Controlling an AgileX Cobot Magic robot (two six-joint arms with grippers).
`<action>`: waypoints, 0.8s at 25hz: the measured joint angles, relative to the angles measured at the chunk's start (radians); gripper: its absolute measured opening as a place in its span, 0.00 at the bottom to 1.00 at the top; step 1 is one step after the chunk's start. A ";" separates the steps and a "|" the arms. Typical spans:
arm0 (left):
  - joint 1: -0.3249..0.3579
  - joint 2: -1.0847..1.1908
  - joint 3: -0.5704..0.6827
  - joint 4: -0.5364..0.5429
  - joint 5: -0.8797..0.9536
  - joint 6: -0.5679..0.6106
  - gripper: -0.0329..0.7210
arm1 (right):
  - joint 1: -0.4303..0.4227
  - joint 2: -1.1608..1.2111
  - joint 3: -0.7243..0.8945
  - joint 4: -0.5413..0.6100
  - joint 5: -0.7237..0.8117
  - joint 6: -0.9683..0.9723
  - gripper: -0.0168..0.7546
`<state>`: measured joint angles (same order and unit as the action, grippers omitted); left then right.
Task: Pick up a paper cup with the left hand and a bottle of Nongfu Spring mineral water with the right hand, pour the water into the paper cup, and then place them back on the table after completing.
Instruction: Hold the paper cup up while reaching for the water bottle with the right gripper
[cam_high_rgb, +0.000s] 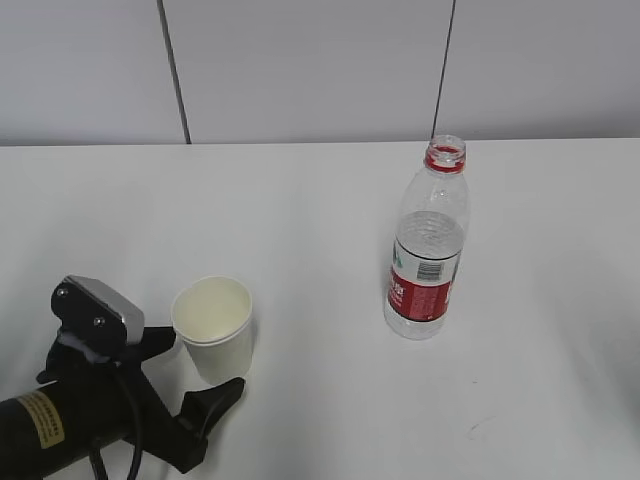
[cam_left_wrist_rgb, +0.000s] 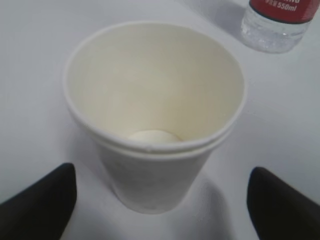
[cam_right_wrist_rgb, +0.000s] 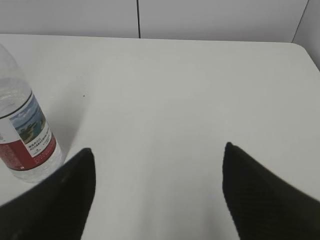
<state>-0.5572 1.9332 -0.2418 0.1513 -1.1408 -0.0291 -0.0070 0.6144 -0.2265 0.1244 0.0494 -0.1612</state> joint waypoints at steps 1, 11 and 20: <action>0.000 0.000 -0.005 0.000 0.000 -0.001 0.88 | 0.000 0.000 0.000 0.000 -0.002 0.000 0.78; 0.000 0.003 -0.058 -0.014 -0.002 -0.002 0.85 | 0.000 0.011 0.000 0.000 -0.005 0.000 0.78; 0.000 0.004 -0.058 -0.022 -0.002 -0.002 0.71 | 0.000 0.011 0.000 0.000 -0.006 0.000 0.78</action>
<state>-0.5572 1.9372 -0.3001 0.1291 -1.1431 -0.0311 -0.0070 0.6257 -0.2265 0.1244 0.0431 -0.1612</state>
